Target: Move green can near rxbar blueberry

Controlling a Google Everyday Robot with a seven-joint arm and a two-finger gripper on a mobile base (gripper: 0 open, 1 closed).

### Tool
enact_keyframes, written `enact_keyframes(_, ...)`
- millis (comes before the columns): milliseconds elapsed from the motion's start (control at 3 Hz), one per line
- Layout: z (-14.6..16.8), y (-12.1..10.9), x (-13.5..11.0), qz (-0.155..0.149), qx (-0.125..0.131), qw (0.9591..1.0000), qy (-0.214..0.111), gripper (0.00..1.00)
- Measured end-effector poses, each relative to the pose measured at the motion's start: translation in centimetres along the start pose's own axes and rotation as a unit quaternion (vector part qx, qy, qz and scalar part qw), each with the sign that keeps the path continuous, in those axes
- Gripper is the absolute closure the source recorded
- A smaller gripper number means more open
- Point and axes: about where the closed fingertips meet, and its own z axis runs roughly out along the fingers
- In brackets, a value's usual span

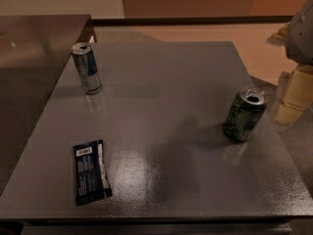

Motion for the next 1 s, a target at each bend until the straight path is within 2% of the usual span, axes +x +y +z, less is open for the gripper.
enact_keyframes(333,0.0,0.0,0.0,0.000,0.000,1.0000,0.000,0.00)
enact_keyframes(1000,1.5,-0.8,0.2,0.012,0.001,0.9985,-0.053,0.00)
